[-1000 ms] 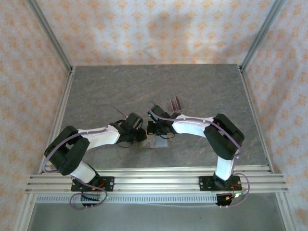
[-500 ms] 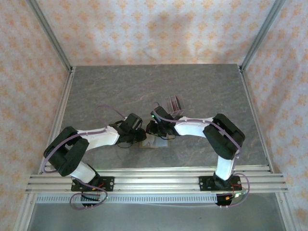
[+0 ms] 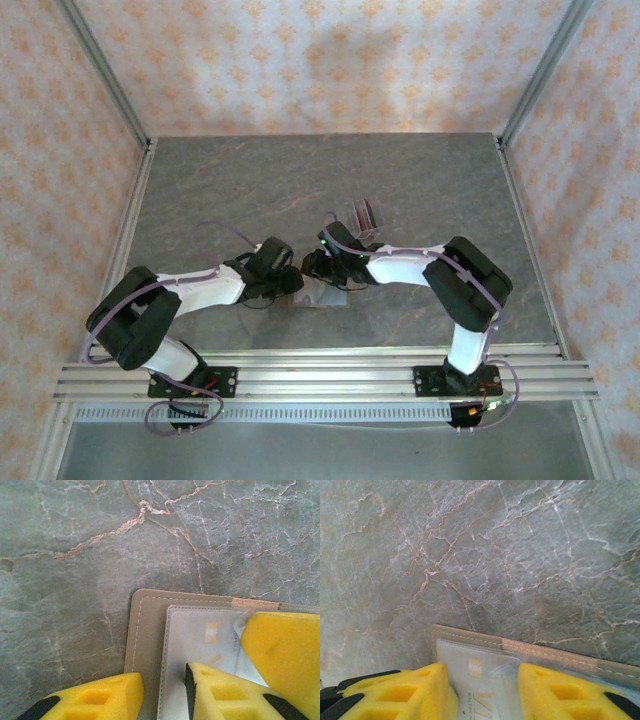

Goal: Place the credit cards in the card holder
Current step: Flip over the card slot in the card holder.

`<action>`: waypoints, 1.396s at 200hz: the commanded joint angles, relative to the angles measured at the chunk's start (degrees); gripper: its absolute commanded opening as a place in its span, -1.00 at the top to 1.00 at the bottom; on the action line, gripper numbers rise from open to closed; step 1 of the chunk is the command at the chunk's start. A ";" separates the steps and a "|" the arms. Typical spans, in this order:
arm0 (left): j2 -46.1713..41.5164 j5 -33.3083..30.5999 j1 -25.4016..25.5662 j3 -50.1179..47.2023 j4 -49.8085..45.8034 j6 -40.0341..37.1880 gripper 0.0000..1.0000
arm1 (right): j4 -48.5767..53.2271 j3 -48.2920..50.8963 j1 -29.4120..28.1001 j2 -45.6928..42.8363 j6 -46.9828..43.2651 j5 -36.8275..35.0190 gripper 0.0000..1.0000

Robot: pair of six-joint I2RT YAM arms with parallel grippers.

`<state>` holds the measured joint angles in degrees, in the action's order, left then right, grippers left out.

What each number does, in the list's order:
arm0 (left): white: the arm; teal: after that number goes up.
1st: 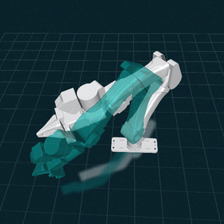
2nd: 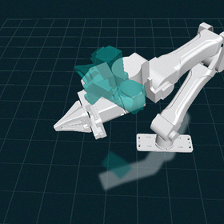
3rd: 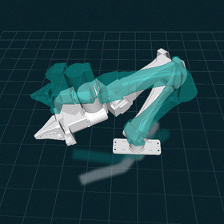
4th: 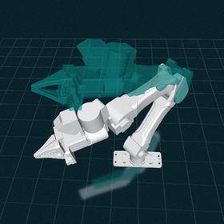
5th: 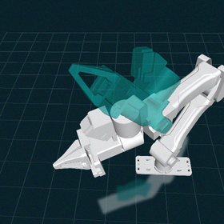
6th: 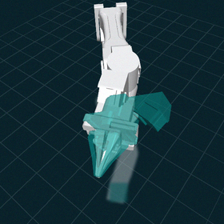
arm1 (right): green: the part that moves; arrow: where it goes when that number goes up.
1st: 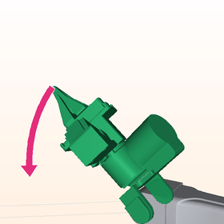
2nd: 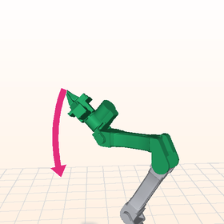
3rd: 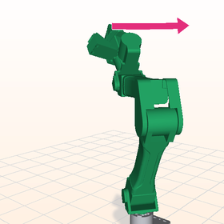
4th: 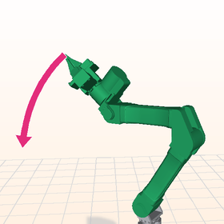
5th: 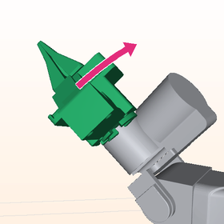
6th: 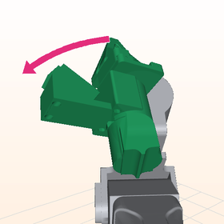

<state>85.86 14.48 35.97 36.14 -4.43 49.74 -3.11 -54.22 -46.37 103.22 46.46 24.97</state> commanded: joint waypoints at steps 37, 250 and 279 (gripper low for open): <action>6.03 3.67 3.30 -2.73 -0.60 -1.53 0.36 | -14.63 -0.01 -1.97 -0.77 6.15 5.09 0.10; -8.95 -12.16 7.01 -1.43 -18.63 3.11 0.30 | -3.74 -4.58 -2.85 -0.36 1.53 0.59 0.06; -9.75 -9.67 6.62 -2.06 -16.79 2.34 0.22 | -2.39 -5.15 -3.50 -0.19 0.42 0.40 0.05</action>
<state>77.21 5.45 42.76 34.63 -18.96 53.28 -8.34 -57.78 -49.23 103.22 49.04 25.98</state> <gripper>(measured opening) 0.381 0.472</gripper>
